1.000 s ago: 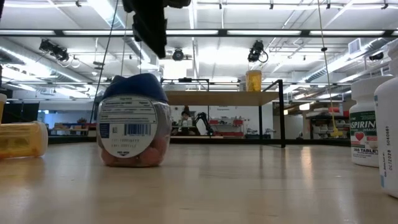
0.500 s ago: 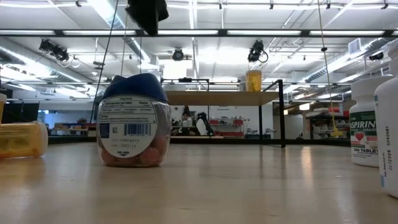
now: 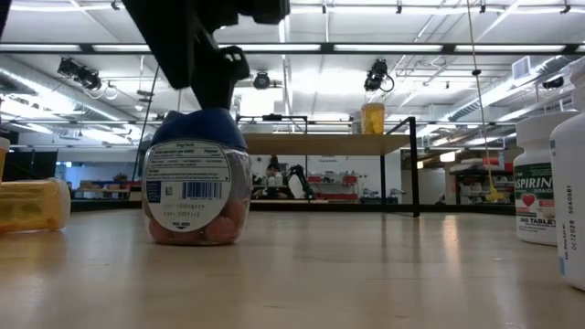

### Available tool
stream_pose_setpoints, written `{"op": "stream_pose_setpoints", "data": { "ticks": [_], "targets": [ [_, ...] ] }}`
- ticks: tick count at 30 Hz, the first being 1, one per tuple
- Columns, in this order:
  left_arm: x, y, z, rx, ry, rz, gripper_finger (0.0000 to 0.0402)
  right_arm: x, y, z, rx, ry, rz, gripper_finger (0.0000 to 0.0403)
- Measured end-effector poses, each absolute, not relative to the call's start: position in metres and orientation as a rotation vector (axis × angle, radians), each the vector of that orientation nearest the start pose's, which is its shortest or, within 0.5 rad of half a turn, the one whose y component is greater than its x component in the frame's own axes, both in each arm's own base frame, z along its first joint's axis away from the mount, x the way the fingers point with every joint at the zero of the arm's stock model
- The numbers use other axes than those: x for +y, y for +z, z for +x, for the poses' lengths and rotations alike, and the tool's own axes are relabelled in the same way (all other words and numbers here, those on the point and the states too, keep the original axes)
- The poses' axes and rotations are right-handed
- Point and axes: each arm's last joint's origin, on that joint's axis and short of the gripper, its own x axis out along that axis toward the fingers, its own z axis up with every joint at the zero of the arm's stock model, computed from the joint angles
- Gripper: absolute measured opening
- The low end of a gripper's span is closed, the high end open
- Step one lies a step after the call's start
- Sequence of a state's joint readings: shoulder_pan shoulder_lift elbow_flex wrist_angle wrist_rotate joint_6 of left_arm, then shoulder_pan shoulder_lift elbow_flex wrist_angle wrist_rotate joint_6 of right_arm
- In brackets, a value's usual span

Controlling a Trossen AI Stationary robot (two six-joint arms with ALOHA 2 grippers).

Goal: Pick and place medicine bottles onto shelf by color
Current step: Put the transparent pill bottle on the shelf

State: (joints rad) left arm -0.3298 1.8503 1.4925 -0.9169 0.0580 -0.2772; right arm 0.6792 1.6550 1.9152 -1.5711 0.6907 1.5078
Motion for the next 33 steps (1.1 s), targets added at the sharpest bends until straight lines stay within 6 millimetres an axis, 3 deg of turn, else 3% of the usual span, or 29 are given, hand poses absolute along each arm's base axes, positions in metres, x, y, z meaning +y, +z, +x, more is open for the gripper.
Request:
{"op": "stream_pose_setpoints", "data": {
  "ticks": [12,28,33],
  "targets": [
    [-0.134,0.203,0.359,1.384,-0.186,-0.017,0.0377,0.167,0.401,0.234,0.719,-0.688,0.559,0.0214],
    [-0.133,0.203,0.364,1.325,-0.138,0.031,0.0367,0.167,0.401,0.234,0.712,-0.69,0.555,0.0214],
    [-0.133,0.203,0.363,1.33,-0.13,0.023,0.0346,0.167,0.401,0.234,0.708,-0.692,0.554,0.0214]
  ]
}}
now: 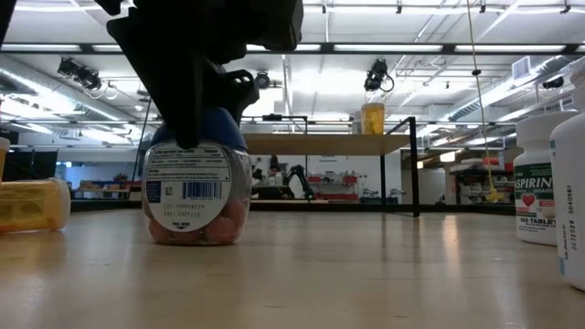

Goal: Pick and place medicine bottles onto shelf by color
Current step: Put the transparent pill bottle on the shelf

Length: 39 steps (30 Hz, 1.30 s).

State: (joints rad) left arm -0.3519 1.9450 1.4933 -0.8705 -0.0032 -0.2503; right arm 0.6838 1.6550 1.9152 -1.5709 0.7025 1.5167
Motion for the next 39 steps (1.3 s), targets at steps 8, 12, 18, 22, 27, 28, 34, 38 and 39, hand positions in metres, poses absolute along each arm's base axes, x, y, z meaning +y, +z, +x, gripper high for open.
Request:
{"op": "stream_pose_setpoints", "data": {
  "ticks": [8,12,18,22,27,28,34,38,39],
  "targets": [
    [-0.133,0.202,0.361,1.354,-0.105,0.002,0.0278,0.167,0.401,0.234,0.708,-0.693,0.555,0.0214],
    [-0.133,0.202,0.361,1.355,-0.104,0.0,0.0255,0.167,0.401,0.234,0.708,-0.693,0.555,0.0214],
    [-0.133,0.202,0.361,1.355,-0.104,0.001,0.0221,0.167,0.401,0.234,0.707,-0.693,0.556,0.0214],
    [-0.127,0.204,0.361,1.368,-0.097,-0.011,0.0197,0.167,0.401,0.234,0.707,-0.693,0.556,0.0214],
    [-0.109,0.217,0.36,1.414,-0.053,-0.025,0.0198,0.167,0.401,0.234,0.711,-0.692,0.558,0.0214],
    [-0.105,0.222,0.361,1.419,-0.048,-0.024,0.0205,0.167,0.401,0.234,0.713,-0.691,0.559,0.0214],
    [-0.071,0.269,0.372,1.395,-0.044,0.011,0.0221,0.167,0.401,0.234,0.708,-0.697,0.574,0.0214],
    [-0.039,0.31,0.381,1.286,-0.015,0.039,0.0203,0.167,0.401,0.234,0.709,-0.698,0.577,0.0214],
    [-0.029,0.321,0.382,1.26,0.003,0.048,0.0199,0.167,0.401,0.234,0.71,-0.698,0.578,0.0214]
  ]
}}
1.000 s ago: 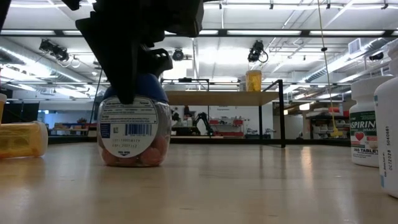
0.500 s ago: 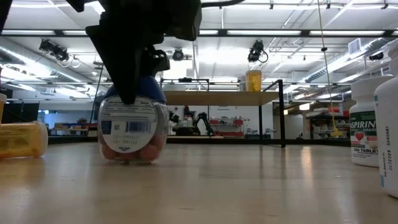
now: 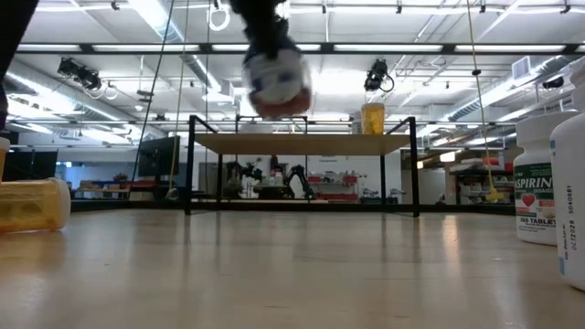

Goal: Pick and place medicine bottles onto shelf by color
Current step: Put the transparent pill bottle on the shelf

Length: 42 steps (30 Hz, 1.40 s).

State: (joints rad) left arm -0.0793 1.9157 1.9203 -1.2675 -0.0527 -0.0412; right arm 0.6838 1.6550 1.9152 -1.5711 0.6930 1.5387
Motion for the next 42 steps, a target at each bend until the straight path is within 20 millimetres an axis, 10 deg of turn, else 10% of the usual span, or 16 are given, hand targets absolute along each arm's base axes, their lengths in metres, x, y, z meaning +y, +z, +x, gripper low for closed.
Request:
{"op": "stream_pose_setpoints", "data": {
  "ticks": [7,17,32,42],
  "targets": [
    [0.054,0.373,0.379,1.092,0.116,0.084,0.0209,0.167,0.401,0.234,0.703,-0.704,0.591,0.0213],
    [0.154,0.378,0.352,1.11,0.209,0.164,0.0201,0.149,0.403,0.245,0.594,-0.794,0.577,0.0213],
    [0.205,0.367,0.334,1.11,0.323,0.057,0.0205,0.031,0.401,0.295,0.777,-0.925,0.635,0.0213],
    [0.232,0.362,0.307,1.223,0.501,-0.019,0.0216,0.015,0.405,0.307,0.753,-0.822,0.62,0.0214]
  ]
}}
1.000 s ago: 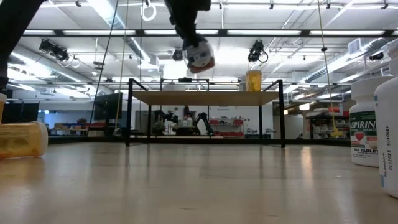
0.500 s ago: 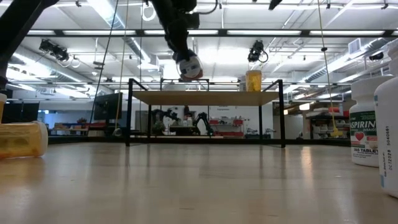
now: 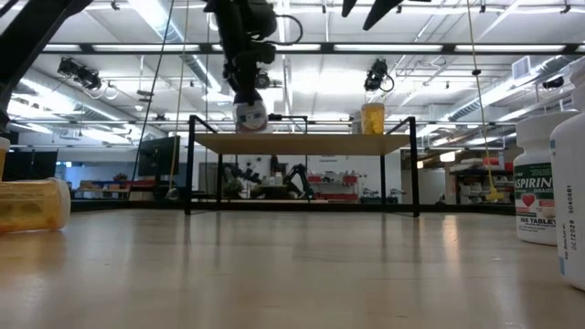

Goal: Pick and place medicine bottles onto shelf by color
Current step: Put the transparent pill bottle on the shelf

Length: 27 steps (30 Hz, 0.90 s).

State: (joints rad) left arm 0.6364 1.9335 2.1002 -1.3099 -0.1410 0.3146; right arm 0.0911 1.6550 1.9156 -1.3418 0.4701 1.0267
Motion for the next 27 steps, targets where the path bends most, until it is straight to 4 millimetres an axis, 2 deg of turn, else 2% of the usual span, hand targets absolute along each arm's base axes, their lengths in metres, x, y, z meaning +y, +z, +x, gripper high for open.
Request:
{"op": "stream_pose_setpoints", "data": {
  "ticks": [7,14,22,27],
  "targets": [
    [0.248,0.361,0.291,1.239,0.58,-0.125,0.0206,0.015,0.405,0.307,0.767,-0.806,0.588,0.0214],
    [0.258,0.357,0.278,1.281,0.622,-0.2,0.0218,0.015,0.405,0.307,0.775,-0.796,0.568,0.0214],
    [0.26,0.355,0.277,1.278,0.622,-0.232,0.021,0.015,0.405,0.308,0.769,-0.79,0.565,0.0214],
    [0.26,0.355,0.279,1.252,0.593,-0.247,0.0219,0.015,0.406,0.308,0.769,-0.789,0.566,0.0214]
  ]
}}
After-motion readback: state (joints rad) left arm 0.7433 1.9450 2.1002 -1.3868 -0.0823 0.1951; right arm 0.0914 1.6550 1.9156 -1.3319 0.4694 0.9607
